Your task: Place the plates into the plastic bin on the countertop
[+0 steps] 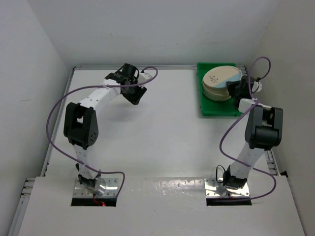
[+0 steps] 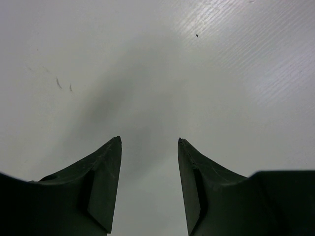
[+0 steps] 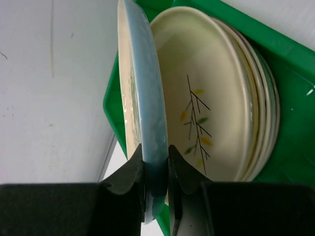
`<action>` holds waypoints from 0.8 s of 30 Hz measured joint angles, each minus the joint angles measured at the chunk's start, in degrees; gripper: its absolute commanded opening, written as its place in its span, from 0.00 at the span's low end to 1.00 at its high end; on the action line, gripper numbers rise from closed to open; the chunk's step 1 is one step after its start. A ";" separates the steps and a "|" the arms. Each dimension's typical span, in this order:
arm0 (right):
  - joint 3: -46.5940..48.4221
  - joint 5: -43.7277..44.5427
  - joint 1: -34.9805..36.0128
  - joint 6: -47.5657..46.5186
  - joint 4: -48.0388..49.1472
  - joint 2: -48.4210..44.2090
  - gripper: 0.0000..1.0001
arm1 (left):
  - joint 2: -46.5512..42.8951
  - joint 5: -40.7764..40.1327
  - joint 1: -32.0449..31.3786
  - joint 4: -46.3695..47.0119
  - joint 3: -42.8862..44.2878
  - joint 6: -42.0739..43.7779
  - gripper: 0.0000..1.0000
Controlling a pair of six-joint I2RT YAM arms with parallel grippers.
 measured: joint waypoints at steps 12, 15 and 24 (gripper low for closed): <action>4.55 1.81 0.96 -5.40 -13.33 1.05 0.54 | 0.02 1.33 1.07 -0.02 -0.33 -0.46 0.53; 6.51 3.37 1.57 -8.57 -16.76 0.96 0.55 | 0.02 1.88 1.20 0.00 -0.31 -0.46 0.53; 11.87 16.96 6.91 -25.51 -32.70 -6.19 0.70 | 0.02 2.56 1.22 0.02 -0.04 -0.48 0.53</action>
